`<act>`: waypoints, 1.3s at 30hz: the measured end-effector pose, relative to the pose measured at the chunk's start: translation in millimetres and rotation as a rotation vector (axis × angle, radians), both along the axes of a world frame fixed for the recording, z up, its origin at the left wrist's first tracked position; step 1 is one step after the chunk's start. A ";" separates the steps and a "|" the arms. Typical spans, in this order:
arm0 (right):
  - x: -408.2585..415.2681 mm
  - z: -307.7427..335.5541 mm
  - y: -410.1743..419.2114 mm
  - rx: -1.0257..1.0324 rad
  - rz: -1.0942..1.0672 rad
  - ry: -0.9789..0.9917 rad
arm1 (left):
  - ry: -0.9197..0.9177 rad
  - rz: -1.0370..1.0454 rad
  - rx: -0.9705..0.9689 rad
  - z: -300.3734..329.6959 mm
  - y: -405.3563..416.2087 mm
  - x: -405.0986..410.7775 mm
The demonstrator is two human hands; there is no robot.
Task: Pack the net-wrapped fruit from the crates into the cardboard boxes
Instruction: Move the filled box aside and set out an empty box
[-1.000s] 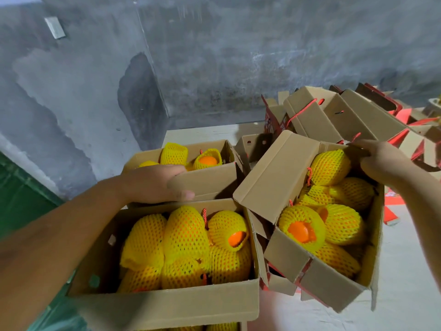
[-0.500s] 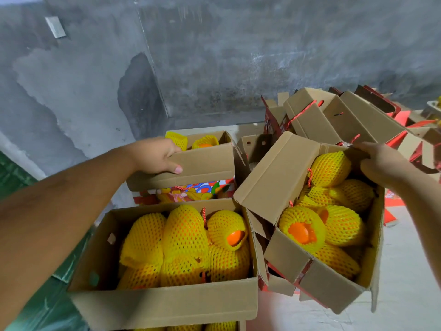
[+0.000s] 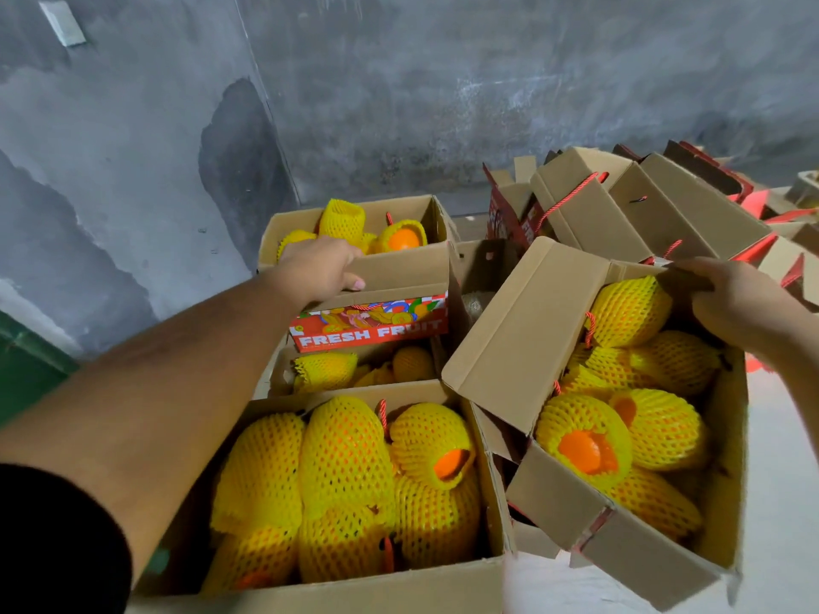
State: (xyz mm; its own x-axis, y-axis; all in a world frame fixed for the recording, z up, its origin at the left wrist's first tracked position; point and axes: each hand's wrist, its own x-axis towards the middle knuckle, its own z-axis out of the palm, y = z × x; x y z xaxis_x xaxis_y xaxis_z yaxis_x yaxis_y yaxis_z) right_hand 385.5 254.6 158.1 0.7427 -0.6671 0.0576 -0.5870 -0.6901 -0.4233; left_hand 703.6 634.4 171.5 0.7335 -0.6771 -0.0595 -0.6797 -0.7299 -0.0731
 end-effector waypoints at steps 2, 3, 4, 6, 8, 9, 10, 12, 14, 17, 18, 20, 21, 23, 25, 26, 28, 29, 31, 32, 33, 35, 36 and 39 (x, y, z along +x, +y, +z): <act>-1.0 -0.5 -1.0 0.009 -0.005 -0.022 | 0.063 -0.027 0.032 2.9 0.3 5.7; -1.3 0.4 -0.8 0.014 -0.008 -0.028 | 0.085 -0.036 0.043 3.4 -0.4 5.3; -1.2 1.0 -0.3 0.016 -0.008 -0.027 | 0.103 -0.042 0.044 3.3 -1.0 4.4; -0.5 2.3 1.3 0.010 0.007 -0.002 | 0.120 -0.031 0.017 2.9 -0.6 4.8; 0.6 4.7 3.7 0.006 0.017 0.022 | 0.121 -0.013 -0.033 2.8 2.2 6.6; 1.0 6.1 4.3 0.007 0.019 0.029 | 0.119 -0.005 -0.062 2.8 4.1 7.0; 1.3 6.8 4.4 0.009 0.022 0.033 | 0.117 -0.001 -0.089 3.3 5.7 7.2; 0.0 6.1 3.7 0.016 0.025 0.033 | 0.109 -0.008 -0.134 5.1 6.7 6.7; -3.0 5.1 2.3 0.024 0.028 0.014 | 0.096 -0.023 -0.173 7.1 5.8 5.2; -8.6 4.9 0.6 0.040 0.050 -0.011 | 0.142 -0.017 -0.254 10.0 5.6 2.2; -9.7 5.7 -0.5 0.039 0.050 -0.010 | 0.151 -0.009 -0.277 10.6 6.6 -0.5; -10.0 6.8 -2.2 0.031 0.044 -0.003 | 0.090 -0.003 -0.377 12.9 8.2 -14.5; -10.0 7.8 -2.9 0.028 0.039 -0.002 | 0.052 0.002 -0.486 13.6 7.0 -28.0; -9.5 9.9 -3.5 0.017 0.033 0.007 | 0.131 0.067 -0.719 10.5 -0.8 -71.3; -7.7 11.9 -3.7 0.002 0.030 0.010 | 0.457 0.115 -0.672 -1.0 -12.0 -126.5; -5.1 12.3 -3.3 -0.006 0.032 0.011 | 0.619 0.116 -0.548 -6.2 -14.8 -154.9; 0.4 13.0 -2.0 -0.002 0.032 0.021 | 0.673 0.081 -0.339 -11.5 -16.9 -196.5; 2.7 13.5 -1.4 0.008 0.029 0.026 | 0.619 0.070 -0.325 -12.1 -19.7 -203.8; 5.4 12.9 -2.0 0.025 0.025 0.033 | 0.564 0.074 -0.367 -3.6 -26.8 -206.4; 5.6 13.1 -2.8 0.034 0.024 0.034 | 0.522 0.070 -0.361 -0.5 -29.7 -205.2; 4.6 14.3 -4.1 0.040 0.019 0.034 | 0.451 0.060 -0.318 1.0 -31.8 -205.6; -1.6 18.6 -7.4 0.043 -0.002 0.023 | 0.310 0.056 -0.251 -1.7 -34.3 -208.2; -6.6 21.0 -9.5 0.040 -0.014 0.007 | 0.262 0.054 -0.248 -3.3 -34.4 -209.6; -28.2 29.2 -15.2 -0.007 -0.034 -0.056 | 0.148 -0.050 -0.279 -4.8 -34.3 -215.2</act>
State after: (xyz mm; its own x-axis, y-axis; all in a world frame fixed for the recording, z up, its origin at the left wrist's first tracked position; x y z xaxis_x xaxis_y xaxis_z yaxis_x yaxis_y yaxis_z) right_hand 357.3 239.4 187.3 0.7155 -0.6910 0.1031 -0.5855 -0.6736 -0.4510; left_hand 488.4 600.1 166.7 0.6965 -0.7169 0.0301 -0.7032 -0.6736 0.2274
